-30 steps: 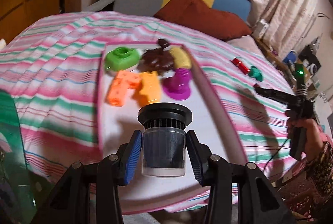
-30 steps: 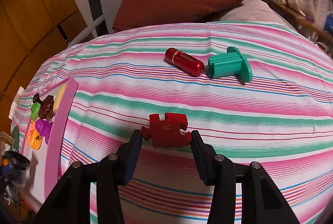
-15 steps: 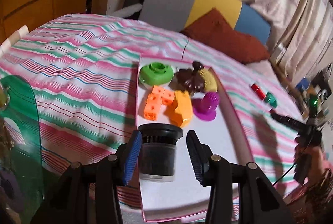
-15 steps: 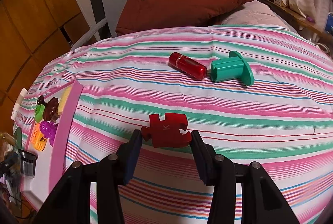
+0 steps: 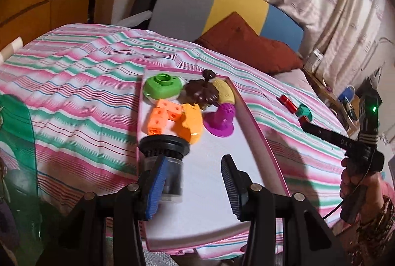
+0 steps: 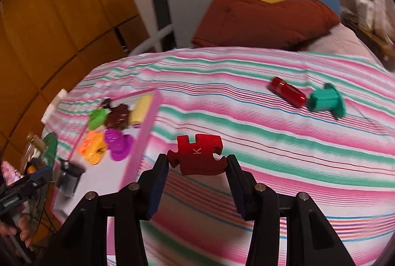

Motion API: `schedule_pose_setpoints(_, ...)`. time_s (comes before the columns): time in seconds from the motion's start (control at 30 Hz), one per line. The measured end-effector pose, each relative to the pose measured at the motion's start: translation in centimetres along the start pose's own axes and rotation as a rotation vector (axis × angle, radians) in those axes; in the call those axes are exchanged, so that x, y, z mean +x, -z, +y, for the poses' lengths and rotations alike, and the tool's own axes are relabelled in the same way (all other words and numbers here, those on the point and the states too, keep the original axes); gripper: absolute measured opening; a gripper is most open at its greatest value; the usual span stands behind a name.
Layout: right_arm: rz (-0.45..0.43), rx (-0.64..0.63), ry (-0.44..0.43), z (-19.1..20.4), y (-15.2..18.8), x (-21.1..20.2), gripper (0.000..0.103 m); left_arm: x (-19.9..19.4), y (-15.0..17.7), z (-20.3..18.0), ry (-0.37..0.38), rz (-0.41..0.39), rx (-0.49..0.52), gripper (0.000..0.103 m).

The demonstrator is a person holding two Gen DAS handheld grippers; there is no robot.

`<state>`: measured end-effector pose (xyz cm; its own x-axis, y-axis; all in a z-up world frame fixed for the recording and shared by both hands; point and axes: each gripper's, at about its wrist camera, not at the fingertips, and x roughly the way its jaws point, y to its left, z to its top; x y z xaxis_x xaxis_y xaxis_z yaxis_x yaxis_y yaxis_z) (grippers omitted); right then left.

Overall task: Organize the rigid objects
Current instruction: 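Carry the cylinder toward the tray with left tool while right tool carries the puzzle piece, then lower the red puzzle piece into the tray and open the right tool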

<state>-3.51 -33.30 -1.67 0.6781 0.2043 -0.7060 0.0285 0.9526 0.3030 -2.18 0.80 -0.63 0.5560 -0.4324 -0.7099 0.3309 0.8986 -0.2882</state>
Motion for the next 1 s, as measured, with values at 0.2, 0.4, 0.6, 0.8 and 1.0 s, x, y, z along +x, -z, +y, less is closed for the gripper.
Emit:
schedule_pose_setpoints(0.2,0.01,-0.039,-0.1,3.8,0.8,0.0,0.048,-0.2,0.2,-0.6,0.016,-0.016,0.026,0.045)
schedule_pose_setpoints(0.4,0.066,-0.144,-0.18,9.3,1.8,1.4,0.048,-0.6,0.1,0.5,0.002,-0.037,-0.007,0.045)
schedule_pose_setpoints(0.6,0.119,-0.26,-0.182,13.6,2.4,3.7,0.048,-1.1,0.2,1.9,-0.009,-0.05,-0.04,0.045)
schedule_pose_setpoints(0.8,0.182,-0.292,-0.138,15.6,2.5,6.9,0.048,-1.5,0.2,3.0,-0.014,-0.06,-0.064,0.045)
schedule_pose_setpoints(1.0,0.211,-0.263,-0.115,15.8,2.4,9.0,0.049,-1.7,0.0,3.6,-0.015,-0.069,-0.081,0.045)
